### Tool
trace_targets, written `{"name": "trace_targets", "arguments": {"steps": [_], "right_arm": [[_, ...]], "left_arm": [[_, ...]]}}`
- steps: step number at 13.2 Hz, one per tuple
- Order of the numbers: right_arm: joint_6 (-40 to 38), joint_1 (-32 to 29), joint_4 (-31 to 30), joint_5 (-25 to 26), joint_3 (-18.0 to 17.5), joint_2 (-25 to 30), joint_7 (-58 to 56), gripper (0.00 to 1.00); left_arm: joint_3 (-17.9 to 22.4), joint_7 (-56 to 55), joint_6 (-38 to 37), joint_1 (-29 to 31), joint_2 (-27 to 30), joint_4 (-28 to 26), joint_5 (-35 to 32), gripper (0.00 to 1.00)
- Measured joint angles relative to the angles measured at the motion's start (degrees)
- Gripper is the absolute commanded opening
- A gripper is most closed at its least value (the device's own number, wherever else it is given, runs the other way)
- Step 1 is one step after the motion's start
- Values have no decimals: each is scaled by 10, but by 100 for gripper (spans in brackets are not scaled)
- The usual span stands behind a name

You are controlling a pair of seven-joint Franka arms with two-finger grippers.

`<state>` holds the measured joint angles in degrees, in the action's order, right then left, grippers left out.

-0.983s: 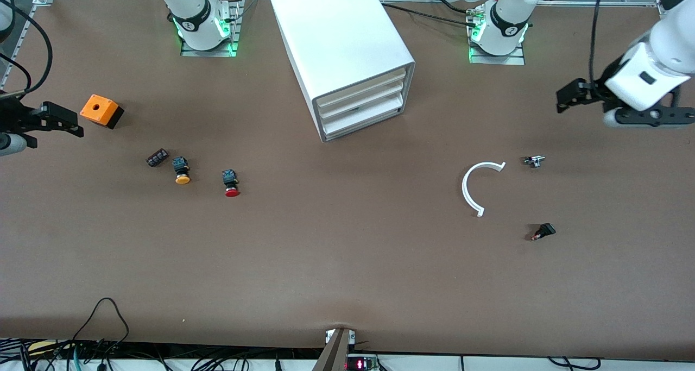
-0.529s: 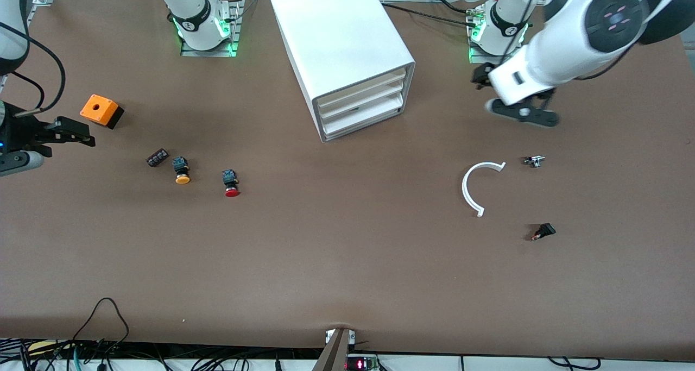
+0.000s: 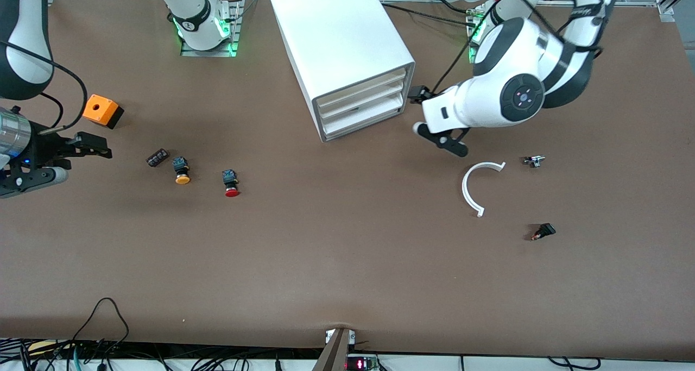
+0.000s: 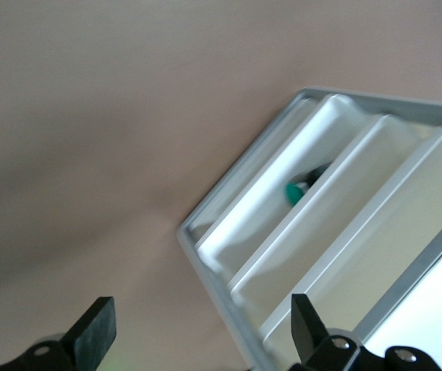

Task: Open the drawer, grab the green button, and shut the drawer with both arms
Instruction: 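Move the left gripper to the drawer handle while the right gripper approaches, then grasp the white drawer's handle with the left gripper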

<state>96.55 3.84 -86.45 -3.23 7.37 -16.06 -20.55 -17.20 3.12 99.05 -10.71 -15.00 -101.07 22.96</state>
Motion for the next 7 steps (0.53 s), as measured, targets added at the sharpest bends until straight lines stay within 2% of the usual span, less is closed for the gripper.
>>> {"name": "trace_targets", "arguments": {"steps": [2, 5, 7], "right_arm": [[25, 15, 0, 0, -6, -5, 0, 100], [46, 33, 0, -1, -29, -21, 1, 100], [47, 36, 0, -35, -46, -30, -9, 100]], "left_arm": [[-7, 66, 51, 0, -4, -36, 34, 100], [-7, 164, 74, 4, -26, -71, 96, 100], [-7, 201, 76, 10, -48, -82, 143, 100]]}}
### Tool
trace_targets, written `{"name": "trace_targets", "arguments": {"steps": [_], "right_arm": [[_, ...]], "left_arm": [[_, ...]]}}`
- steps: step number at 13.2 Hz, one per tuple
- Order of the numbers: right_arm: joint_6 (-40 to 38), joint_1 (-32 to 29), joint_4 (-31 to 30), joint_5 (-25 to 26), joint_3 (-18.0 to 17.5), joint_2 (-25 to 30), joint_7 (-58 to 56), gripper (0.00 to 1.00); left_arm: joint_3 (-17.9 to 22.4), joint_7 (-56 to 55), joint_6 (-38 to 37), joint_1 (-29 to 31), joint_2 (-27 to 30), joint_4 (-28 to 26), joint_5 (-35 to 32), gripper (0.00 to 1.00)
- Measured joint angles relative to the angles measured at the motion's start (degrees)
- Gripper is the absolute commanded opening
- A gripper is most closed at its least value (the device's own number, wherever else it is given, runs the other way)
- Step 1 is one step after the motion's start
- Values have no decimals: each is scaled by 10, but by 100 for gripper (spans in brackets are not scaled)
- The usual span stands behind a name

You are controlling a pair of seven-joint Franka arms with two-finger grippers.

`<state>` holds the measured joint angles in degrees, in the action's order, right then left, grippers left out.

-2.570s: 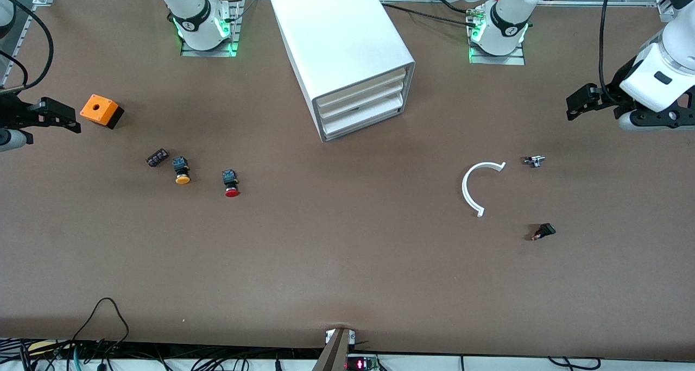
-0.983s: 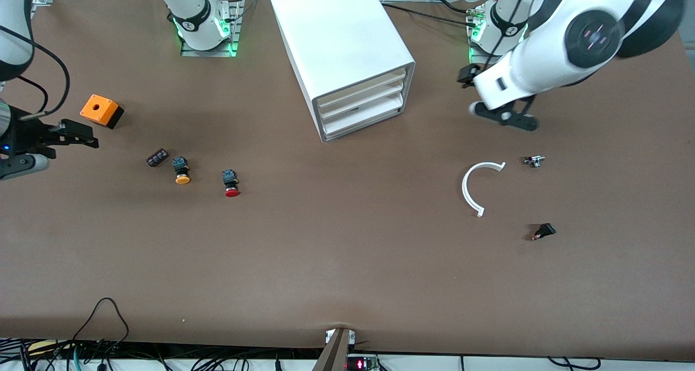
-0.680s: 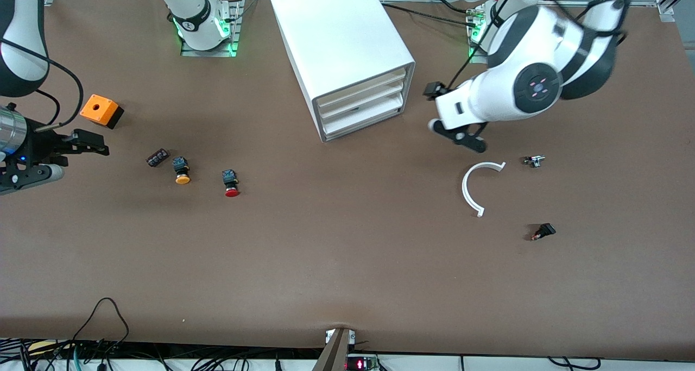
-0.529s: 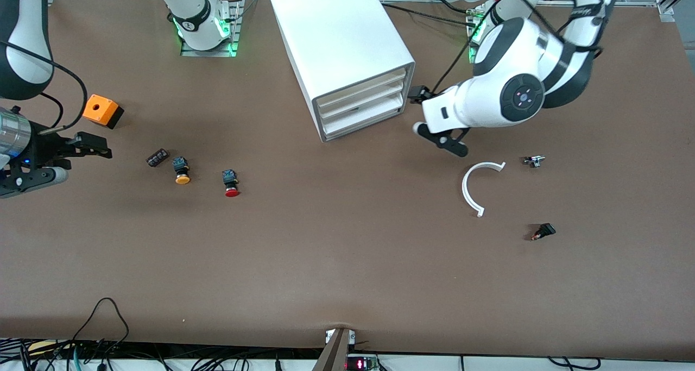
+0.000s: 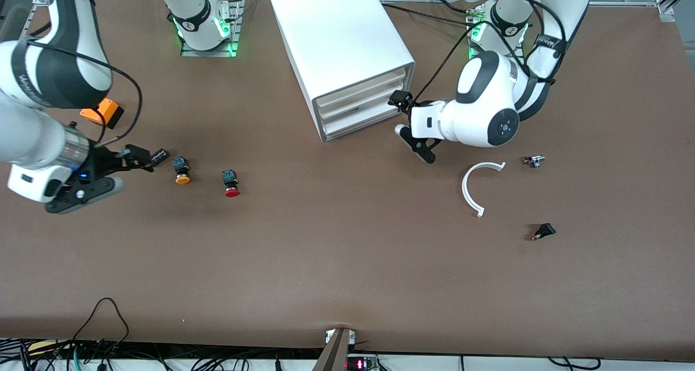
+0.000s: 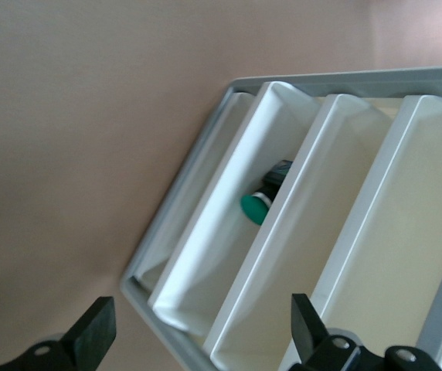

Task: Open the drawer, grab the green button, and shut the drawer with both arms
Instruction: 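Grasp the white drawer's handle with the left gripper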

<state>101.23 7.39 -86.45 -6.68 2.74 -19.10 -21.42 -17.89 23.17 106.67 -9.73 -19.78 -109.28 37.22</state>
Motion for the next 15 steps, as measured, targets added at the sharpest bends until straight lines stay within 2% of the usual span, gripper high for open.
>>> {"name": "trace_targets", "arguments": {"steps": [1, 3, 8, 15], "right_arm": [[0, 1, 0, -33, -4, -4, -17, 100], [0, 3, 0, -65, -6, -7, -41, 100], [9, 42, 4, -70, -10, -7, -67, 100], [55, 113, 4, -69, -12, -9, -70, 100]], "left_arm": [[0, 27, 4, 2, -12, -5, 22, 100], [0, 81, 26, 3, -41, -12, 45, 100], [0, 217, 67, 2, -102, -40, 160, 100], [-3, 270, 72, -11, -128, -66, 228, 100]]}}
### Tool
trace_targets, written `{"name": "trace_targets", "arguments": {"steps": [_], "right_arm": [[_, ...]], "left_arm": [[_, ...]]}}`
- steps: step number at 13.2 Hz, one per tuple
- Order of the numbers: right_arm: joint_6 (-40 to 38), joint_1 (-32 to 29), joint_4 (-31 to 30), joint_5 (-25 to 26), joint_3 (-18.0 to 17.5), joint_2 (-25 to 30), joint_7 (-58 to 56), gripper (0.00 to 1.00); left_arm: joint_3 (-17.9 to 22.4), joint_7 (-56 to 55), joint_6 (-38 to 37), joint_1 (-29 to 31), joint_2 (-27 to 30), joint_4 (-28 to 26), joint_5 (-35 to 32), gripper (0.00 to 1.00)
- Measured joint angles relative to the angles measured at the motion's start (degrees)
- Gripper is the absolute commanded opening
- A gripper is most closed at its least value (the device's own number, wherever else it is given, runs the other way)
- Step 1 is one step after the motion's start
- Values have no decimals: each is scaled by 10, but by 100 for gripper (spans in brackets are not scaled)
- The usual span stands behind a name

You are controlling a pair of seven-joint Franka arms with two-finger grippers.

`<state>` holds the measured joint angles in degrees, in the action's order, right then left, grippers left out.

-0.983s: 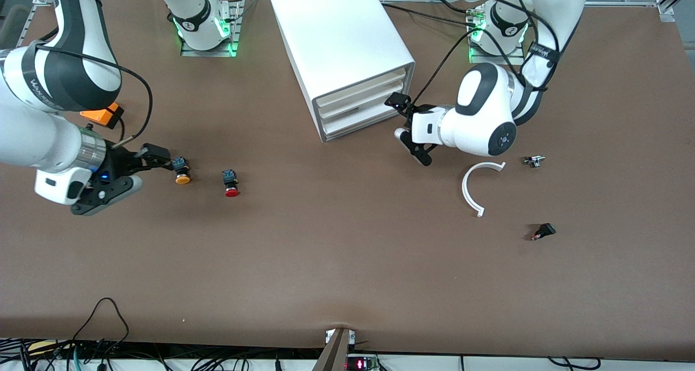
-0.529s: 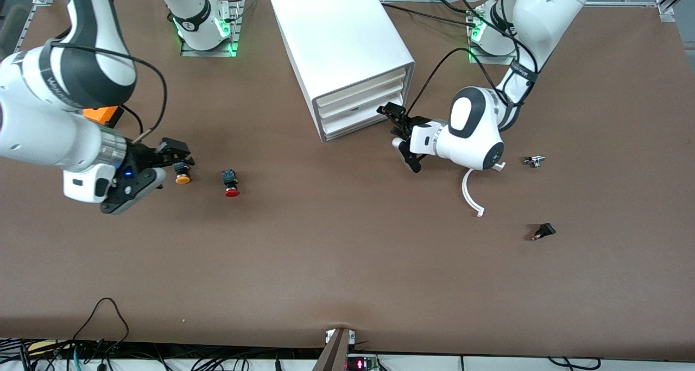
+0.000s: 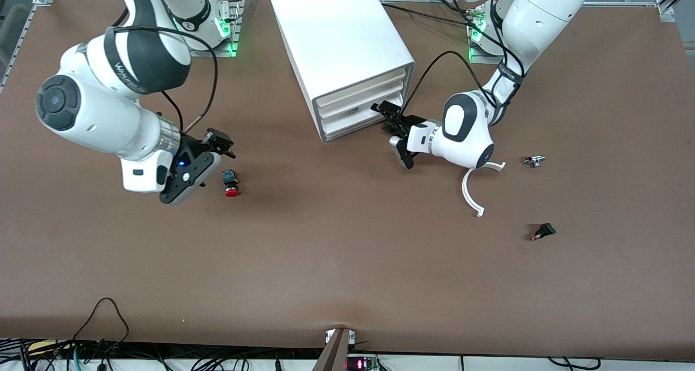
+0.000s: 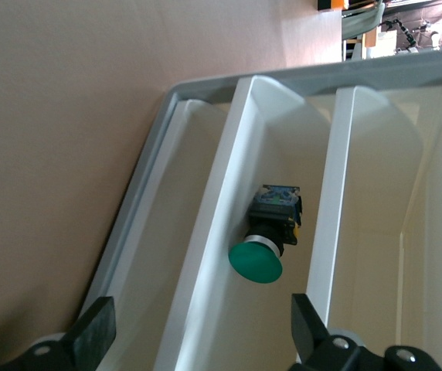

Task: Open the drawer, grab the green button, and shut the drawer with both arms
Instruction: 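Grasp the white drawer's handle with the left gripper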

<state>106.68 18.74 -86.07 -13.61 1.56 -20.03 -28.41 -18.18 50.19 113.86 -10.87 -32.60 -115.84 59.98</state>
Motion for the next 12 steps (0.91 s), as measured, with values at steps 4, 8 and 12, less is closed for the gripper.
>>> {"name": "trace_targets", "arguments": {"steps": [4, 8, 12], "right_arm": [[21, 4, 0, 0, 0, -10, -13, 100], [29, 11, 0, 1, 0, -15, -21, 100], [29, 12, 0, 1, 3, -16, -22, 100]], "left_arm": [[0, 17, 2, -4, -10, -12, 7, 69], [-1, 31, 2, -9, -12, -17, 10, 29], [-1, 36, 2, -12, -17, -20, 11, 10]]}}
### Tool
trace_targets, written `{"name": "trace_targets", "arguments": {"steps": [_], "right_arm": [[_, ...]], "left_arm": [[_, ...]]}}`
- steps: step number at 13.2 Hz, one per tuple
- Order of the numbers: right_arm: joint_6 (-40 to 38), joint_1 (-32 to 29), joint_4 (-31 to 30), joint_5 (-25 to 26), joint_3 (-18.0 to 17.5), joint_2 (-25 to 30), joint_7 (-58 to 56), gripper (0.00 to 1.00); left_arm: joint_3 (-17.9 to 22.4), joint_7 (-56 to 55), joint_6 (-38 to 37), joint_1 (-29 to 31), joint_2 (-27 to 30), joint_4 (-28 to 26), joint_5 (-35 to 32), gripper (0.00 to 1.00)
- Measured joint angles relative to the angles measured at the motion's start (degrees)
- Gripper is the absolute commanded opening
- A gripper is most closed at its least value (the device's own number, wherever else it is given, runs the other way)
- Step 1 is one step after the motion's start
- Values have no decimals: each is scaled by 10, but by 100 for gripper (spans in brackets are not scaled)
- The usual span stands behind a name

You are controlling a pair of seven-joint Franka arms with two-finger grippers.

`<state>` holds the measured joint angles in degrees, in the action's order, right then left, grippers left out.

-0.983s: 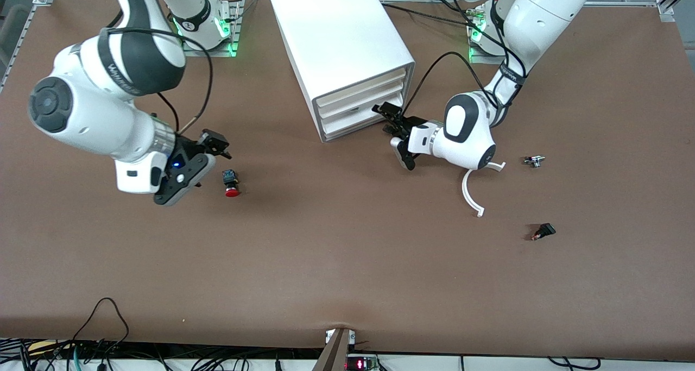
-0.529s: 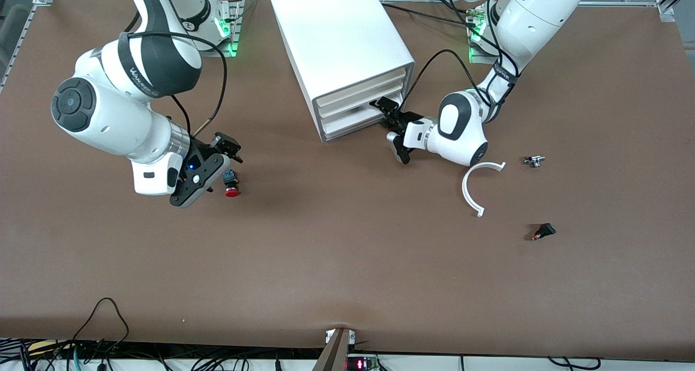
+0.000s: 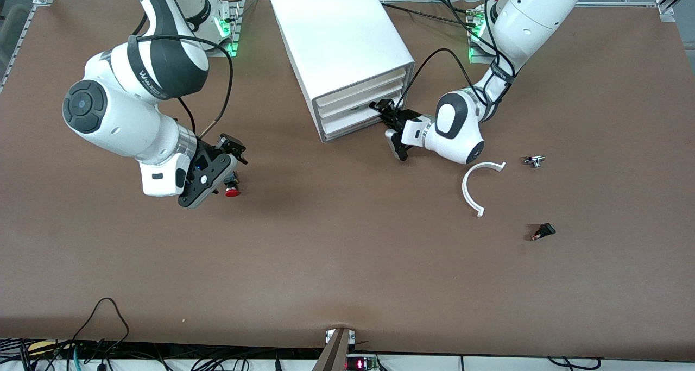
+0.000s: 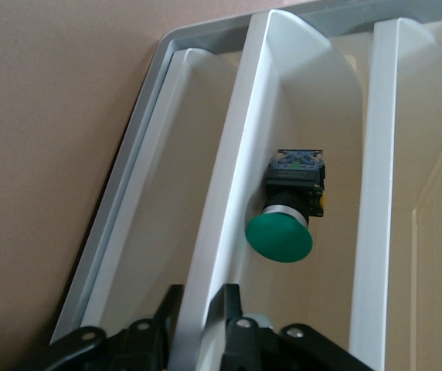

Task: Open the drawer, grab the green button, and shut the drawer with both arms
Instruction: 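Grasp the white drawer's handle with the left gripper, then pull the drawer open with the left gripper while the right gripper approaches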

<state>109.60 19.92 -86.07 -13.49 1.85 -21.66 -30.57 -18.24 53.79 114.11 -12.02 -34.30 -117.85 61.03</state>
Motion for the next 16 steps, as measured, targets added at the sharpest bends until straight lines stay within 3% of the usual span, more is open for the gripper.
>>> {"name": "trace_targets", "arguments": {"steps": [1, 2, 10, 16], "right_arm": [[0, 0, 0, 0, 1, -1, 0, 100], [0, 0, 0, 0, 2, -2, -1, 100], [2, -1, 0, 0, 2, -5, -1, 100], [56, 18, 0, 0, -4, -10, -9, 100]], "left_arm": [[0, 3, -3, 0, 0, 0, 4, 1], [0, 5, -4, 0, 0, 0, 5, 0], [13, 13, -11, 26, 0, 5, 9, 2], [33, 19, -24, 50, -20, 43, 0, 7]]}}
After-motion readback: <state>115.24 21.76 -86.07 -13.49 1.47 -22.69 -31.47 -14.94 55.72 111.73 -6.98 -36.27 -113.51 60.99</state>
